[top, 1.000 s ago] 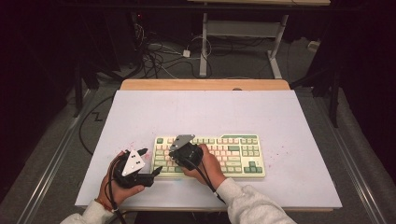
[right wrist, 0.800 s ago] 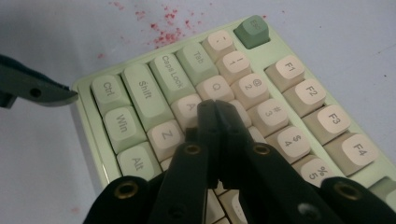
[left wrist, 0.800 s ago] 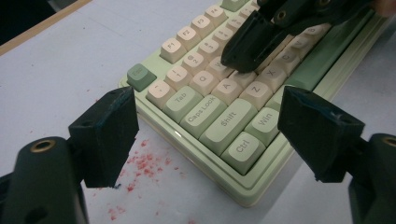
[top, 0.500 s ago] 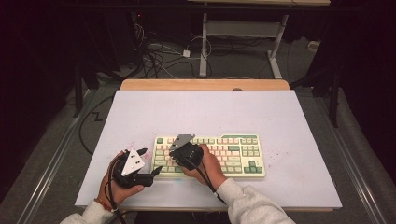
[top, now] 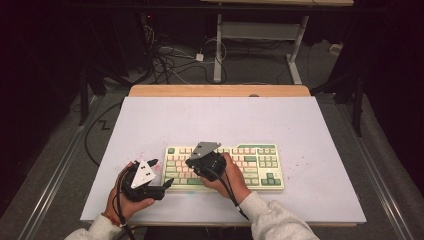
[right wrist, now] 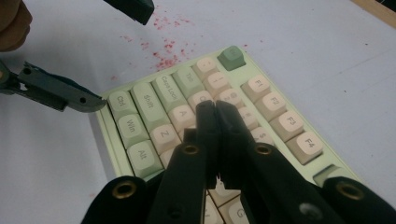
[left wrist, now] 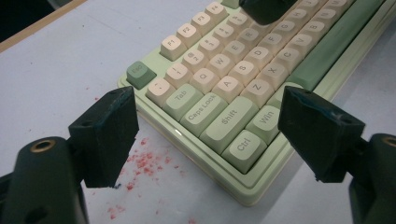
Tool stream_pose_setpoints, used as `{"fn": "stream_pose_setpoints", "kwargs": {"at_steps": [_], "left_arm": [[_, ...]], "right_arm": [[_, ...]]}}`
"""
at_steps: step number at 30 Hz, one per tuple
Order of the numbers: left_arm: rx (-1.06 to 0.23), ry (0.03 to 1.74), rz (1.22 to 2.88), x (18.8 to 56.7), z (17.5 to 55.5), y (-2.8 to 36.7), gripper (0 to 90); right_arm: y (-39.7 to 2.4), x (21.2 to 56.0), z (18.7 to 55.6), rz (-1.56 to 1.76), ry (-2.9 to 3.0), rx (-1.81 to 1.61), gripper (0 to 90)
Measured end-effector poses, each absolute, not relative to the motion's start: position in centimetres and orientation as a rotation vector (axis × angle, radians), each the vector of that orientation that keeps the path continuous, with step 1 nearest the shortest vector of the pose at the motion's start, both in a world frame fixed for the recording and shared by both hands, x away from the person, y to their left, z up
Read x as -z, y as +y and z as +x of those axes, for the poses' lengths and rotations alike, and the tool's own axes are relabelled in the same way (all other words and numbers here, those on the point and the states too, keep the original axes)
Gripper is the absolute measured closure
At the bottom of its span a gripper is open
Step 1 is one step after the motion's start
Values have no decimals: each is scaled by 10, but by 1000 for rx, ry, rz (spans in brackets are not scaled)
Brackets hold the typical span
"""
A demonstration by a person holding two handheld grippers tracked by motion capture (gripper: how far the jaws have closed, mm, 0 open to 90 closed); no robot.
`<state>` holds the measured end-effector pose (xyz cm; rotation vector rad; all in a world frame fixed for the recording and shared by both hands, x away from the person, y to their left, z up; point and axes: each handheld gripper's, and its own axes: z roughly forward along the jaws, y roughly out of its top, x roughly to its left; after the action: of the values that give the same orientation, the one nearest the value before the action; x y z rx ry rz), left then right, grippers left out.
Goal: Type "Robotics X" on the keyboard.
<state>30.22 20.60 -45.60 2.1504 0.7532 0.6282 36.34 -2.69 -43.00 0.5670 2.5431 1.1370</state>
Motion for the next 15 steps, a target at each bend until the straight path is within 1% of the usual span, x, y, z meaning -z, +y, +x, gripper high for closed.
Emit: {"fn": "stream_pose_setpoints", "kwargs": {"at_steps": [7, 15], "left_arm": [[-647, 747, 2146, 456, 302, 207, 192], [-632, 757, 2146, 456, 302, 207, 192]], "right_arm": [[-36, 428, 362, 582, 2514, -1160, 885], [-49, 422, 355, 573, 2484, -1193, 875]]}}
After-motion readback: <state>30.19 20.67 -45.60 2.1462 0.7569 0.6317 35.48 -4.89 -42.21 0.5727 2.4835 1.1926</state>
